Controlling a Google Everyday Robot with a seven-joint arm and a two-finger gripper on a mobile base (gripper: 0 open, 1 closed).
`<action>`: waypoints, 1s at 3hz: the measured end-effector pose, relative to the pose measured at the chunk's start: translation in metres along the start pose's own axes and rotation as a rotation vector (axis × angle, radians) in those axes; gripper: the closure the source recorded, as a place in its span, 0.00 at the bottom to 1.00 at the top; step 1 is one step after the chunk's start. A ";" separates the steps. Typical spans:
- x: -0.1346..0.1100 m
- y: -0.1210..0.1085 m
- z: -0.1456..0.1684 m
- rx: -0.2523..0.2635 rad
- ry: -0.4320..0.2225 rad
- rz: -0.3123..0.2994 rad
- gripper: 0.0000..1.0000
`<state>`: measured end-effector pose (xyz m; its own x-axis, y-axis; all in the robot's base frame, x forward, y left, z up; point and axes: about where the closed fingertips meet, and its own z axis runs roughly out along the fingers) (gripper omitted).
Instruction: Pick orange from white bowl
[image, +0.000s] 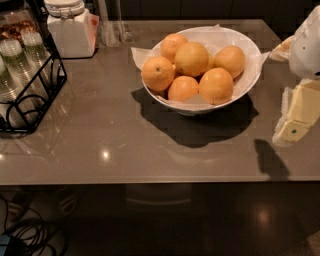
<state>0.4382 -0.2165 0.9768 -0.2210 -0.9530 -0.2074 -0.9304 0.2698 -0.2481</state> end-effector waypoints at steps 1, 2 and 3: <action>-0.001 0.000 0.000 0.001 -0.002 0.000 0.00; -0.010 -0.006 0.000 0.013 -0.030 -0.005 0.00; -0.042 -0.033 0.009 -0.012 -0.111 -0.011 0.00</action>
Offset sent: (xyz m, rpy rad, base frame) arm 0.0164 0.0154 0.0017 0.0493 -0.0235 0.0218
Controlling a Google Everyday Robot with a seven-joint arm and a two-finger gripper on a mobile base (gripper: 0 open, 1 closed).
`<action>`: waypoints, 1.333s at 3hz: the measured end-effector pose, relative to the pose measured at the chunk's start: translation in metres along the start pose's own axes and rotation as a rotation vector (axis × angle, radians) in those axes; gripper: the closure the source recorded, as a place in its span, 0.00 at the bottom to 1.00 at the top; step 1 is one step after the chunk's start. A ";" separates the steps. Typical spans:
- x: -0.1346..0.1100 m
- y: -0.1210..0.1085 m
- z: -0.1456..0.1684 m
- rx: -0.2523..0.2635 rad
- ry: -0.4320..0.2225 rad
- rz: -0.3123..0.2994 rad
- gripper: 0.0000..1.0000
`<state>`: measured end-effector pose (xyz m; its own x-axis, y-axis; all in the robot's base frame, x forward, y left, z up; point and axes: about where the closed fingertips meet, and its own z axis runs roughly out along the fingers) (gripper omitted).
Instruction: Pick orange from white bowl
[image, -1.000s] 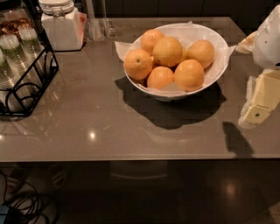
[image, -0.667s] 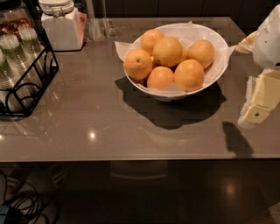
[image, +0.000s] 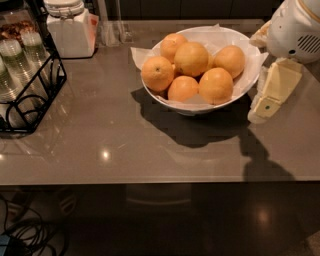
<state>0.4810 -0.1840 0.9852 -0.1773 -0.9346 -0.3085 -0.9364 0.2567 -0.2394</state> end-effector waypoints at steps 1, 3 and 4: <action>0.000 0.000 0.000 0.000 0.000 0.000 0.02; -0.011 -0.014 0.012 0.002 -0.028 0.011 0.21; -0.020 -0.026 0.021 0.001 -0.052 0.014 0.13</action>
Offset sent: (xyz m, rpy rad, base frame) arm 0.0000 0.0000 0.0000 0.0000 0.0000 0.0000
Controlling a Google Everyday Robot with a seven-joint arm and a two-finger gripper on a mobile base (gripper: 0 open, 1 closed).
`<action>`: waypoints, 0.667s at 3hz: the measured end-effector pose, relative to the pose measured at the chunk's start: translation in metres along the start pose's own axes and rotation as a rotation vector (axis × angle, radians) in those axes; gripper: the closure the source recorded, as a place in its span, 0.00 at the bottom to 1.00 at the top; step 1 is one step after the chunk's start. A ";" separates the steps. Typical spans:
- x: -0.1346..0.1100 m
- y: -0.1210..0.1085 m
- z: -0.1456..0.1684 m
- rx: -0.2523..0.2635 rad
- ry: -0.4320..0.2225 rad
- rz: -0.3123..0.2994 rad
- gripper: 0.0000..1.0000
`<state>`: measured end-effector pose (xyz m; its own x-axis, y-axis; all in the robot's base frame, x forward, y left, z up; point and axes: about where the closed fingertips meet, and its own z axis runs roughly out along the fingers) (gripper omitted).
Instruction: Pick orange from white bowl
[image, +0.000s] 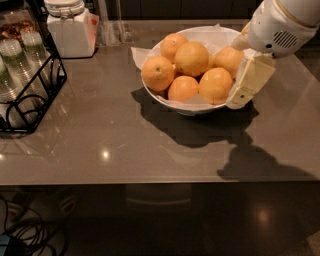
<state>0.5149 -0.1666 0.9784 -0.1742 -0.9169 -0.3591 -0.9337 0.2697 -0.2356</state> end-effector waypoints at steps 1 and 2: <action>0.000 -0.012 0.014 0.004 -0.010 0.047 0.13; 0.000 -0.021 0.027 0.023 0.005 0.080 0.12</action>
Offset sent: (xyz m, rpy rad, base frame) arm 0.0434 0.0002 -0.0318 0.0058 0.0013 -0.1341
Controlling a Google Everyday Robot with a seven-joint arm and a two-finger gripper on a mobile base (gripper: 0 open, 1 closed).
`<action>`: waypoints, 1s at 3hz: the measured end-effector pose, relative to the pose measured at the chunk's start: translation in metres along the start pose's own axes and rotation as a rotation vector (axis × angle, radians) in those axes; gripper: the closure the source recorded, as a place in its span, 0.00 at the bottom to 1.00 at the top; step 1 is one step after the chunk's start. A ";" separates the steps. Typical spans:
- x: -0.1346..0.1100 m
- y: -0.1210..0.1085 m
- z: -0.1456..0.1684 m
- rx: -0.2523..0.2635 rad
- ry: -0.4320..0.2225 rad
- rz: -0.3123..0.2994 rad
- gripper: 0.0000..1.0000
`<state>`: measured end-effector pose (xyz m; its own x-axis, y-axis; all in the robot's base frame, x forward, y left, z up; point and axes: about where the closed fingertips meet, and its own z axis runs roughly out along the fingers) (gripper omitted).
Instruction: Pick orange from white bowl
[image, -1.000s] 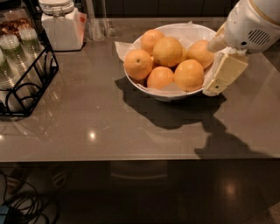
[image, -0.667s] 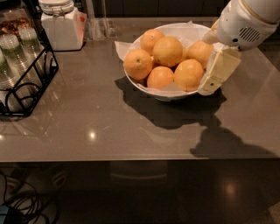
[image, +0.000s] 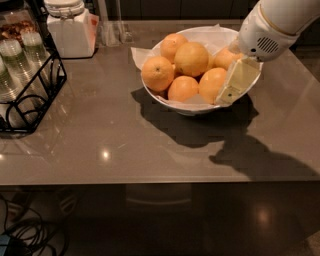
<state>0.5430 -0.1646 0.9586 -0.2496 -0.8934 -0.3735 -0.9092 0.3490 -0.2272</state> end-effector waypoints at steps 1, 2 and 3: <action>0.003 -0.006 0.013 0.010 0.013 0.037 0.12; 0.009 -0.006 0.027 0.010 0.023 0.087 0.17; 0.013 -0.001 0.034 0.012 0.023 0.128 0.24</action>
Offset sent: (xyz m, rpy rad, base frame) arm 0.0168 -0.0067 -0.0459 0.0137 0.0490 -0.1474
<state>0.5522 -0.1666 0.9232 -0.3714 -0.8473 -0.3797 -0.8653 0.4641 -0.1893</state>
